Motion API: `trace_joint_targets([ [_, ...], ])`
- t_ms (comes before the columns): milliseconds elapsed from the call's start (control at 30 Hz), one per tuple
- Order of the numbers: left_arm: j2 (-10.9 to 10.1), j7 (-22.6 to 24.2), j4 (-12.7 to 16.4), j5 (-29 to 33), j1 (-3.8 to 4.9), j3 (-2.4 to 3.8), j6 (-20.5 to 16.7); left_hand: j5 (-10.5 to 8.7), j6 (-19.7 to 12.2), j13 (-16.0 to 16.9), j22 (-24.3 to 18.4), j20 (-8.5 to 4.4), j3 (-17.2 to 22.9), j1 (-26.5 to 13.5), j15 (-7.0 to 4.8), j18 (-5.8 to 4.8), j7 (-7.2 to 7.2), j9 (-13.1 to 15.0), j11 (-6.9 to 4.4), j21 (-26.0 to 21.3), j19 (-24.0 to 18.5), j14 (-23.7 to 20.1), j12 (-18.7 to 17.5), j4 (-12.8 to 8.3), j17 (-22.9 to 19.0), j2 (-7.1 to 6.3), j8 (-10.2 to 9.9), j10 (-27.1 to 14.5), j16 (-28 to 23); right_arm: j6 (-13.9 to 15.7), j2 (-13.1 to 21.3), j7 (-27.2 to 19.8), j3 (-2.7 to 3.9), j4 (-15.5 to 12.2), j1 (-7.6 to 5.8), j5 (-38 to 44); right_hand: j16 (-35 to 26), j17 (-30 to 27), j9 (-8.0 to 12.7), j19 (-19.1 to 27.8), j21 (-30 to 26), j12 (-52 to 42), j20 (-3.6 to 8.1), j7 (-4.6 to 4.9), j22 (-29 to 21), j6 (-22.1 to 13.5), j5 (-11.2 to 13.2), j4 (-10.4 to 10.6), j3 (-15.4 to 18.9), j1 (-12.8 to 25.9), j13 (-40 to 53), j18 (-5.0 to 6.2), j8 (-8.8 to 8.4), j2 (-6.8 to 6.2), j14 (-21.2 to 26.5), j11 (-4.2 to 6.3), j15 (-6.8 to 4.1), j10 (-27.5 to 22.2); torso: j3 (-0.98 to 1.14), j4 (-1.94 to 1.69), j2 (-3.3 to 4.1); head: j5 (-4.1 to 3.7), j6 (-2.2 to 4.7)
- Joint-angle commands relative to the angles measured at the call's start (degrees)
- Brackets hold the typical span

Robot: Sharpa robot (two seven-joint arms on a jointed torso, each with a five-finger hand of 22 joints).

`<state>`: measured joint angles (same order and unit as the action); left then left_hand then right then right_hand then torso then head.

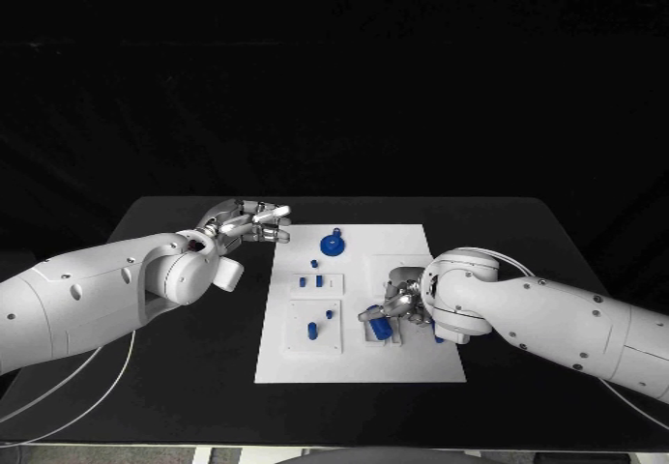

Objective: Assemble the parts on the task board

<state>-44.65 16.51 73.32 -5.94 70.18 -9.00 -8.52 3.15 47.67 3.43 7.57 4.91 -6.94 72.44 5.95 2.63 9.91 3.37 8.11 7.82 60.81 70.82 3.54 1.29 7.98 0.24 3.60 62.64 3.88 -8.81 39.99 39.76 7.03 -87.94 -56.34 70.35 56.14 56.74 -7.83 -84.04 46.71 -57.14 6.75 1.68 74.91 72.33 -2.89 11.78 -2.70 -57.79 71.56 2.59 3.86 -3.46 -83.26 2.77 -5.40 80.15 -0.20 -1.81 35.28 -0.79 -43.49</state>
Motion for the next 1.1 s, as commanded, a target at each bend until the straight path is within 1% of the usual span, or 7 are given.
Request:
trace_joint_targets([
  [33, 0.1, 0.0, 0.2, 0.1, -0.13, 0.05, 1.0, -0.06, -0.3, 0.1, -0.1, 0.19, 0.0, -0.6, 0.01, 0.20, 0.06, -0.1, 0.00, 0.1, -0.2, -0.4, -0.1, 0.2, 0.1, -0.07, -0.1, -0.3, -0.1, -0.2, 0.2, -0.6, -0.26, -0.4, 0.39, -0.6, -0.1, 0.1, -0.1, -1.3, -0.1, 0.1, 0.39, 0.03, 5.9, -0.2, 0.1, 0.0, 0.3, -0.1, 0.1, -0.44, -0.15, 0.21, 0.0, 0.21, -0.36, 0.4, 0.02, -0.03, 0.07, 0.14, -0.14],
  [500, 0.1, -0.3, 0.1, 0.1, -0.12, 0.05, 1.1, -0.07, -0.4, 0.1, -0.2, 0.21, 0.0, -0.7, 0.01, 0.21, 0.08, -0.1, 0.01, 0.1, -0.2, -0.4, -0.1, 0.5, 0.1, -0.21, -0.1, -0.3, -0.1, 0.1, 1.1, -0.8, -0.26, -1.3, 0.40, -1.1, -0.2, 0.1, -0.1, -1.3, -0.2, 0.3, 0.40, 0.03, 5.9, -0.2, 0.1, 0.0, 0.3, -0.3, 0.1, -0.42, -0.14, 0.24, 0.0, 0.21, -0.37, 0.4, 0.04, -0.01, 0.01, 0.27, -0.39],
  [633, 0.1, -0.3, 0.1, 0.1, -0.12, 0.05, 1.1, -0.07, -0.4, 0.1, -0.3, 0.21, 0.1, -0.7, 0.02, 0.21, 0.07, -0.1, 0.01, 0.2, -0.2, -0.4, -0.1, 0.6, 0.1, -0.23, -0.1, -0.3, -0.1, 0.4, 1.3, -0.9, -0.26, -1.4, 0.40, -1.1, -0.3, 0.1, -0.1, -1.3, -0.1, 0.2, 0.41, 0.02, 5.9, -0.2, 0.1, 0.3, 0.7, 0.1, 0.2, -0.42, -0.15, -0.02, 0.0, 0.22, -0.38, 0.4, 0.01, -0.03, 0.00, 0.57, -0.35],
  [767, 0.1, -0.4, 0.1, 0.1, -0.12, 0.05, 1.1, -0.09, -0.4, 0.1, -0.3, 0.22, 0.1, -0.8, 0.03, 0.21, 0.09, -0.1, 0.02, 0.2, -0.2, -0.4, -0.1, 0.7, 0.1, -0.24, -0.1, -0.4, -0.1, 0.6, 1.4, -1.2, -0.26, -1.7, 0.40, -1.1, -0.2, 0.2, -0.1, -1.3, 0.0, 0.2, 0.41, 0.02, 5.9, -0.2, 0.1, 0.5, 2.2, 0.5, 0.2, -0.42, -0.15, -0.41, 0.0, 0.22, -0.38, 0.5, -0.03, -0.04, 0.01, 0.69, -0.31],
  [800, 0.1, -0.4, 0.1, 0.1, -0.12, 0.05, 1.1, -0.09, -0.4, 0.1, -0.3, 0.22, 0.1, -0.8, 0.03, 0.21, 0.09, -0.1, 0.02, 0.2, -0.2, -0.4, -0.1, 0.7, 0.1, -0.24, -0.1, -0.4, -0.1, 0.6, 1.5, -1.2, -0.26, -1.8, 0.40, -1.1, -0.3, 0.2, -0.2, -1.3, 0.0, 0.2, 0.41, 0.04, 5.9, -0.2, 0.1, 0.3, 3.9, 0.1, 0.2, -0.42, -0.19, 0.32, 0.0, 0.24, -0.38, 0.5, -0.03, -0.04, 0.01, 0.69, -0.31],
  [833, 0.1, -0.4, 0.1, 0.1, -0.12, 0.05, 1.1, -0.09, -0.4, 0.1, -0.3, 0.22, 0.1, -0.8, 0.03, 0.21, 0.09, -0.1, 0.02, 0.2, -0.2, -0.4, -0.1, 0.7, 0.1, -0.24, -0.1, -0.4, -0.1, 0.6, 1.5, -1.3, -0.26, -1.9, 0.40, -1.1, -0.2, 0.2, -0.2, -1.3, 0.0, 0.2, 0.42, 0.02, 5.9, -0.2, 0.1, 0.3, 4.3, 0.0, 0.3, -0.43, -0.16, 0.45, 0.0, 0.23, -0.38, 0.5, -0.04, -0.07, 0.02, 0.66, -0.30],
  [1100, 0.0, -0.4, 0.1, 0.1, -0.12, 0.05, 1.0, -0.09, -0.4, 0.1, -0.3, 0.22, 0.1, -0.8, 0.03, 0.21, 0.09, -0.1, 0.02, 0.2, -0.2, -0.4, -0.1, 0.7, 0.1, -0.24, -0.1, -0.4, -0.1, 0.8, 2.1, -1.5, -0.25, -2.6, 0.40, -1.1, -0.3, 0.3, -0.2, -1.3, 0.0, 0.3, 0.42, 0.01, 5.9, -0.2, 0.1, 0.3, 5.0, -0.1, 0.3, -0.43, -0.14, 0.55, 0.0, 0.23, -0.39, 0.5, -0.02, -0.03, 0.03, 0.68, -0.40],
])
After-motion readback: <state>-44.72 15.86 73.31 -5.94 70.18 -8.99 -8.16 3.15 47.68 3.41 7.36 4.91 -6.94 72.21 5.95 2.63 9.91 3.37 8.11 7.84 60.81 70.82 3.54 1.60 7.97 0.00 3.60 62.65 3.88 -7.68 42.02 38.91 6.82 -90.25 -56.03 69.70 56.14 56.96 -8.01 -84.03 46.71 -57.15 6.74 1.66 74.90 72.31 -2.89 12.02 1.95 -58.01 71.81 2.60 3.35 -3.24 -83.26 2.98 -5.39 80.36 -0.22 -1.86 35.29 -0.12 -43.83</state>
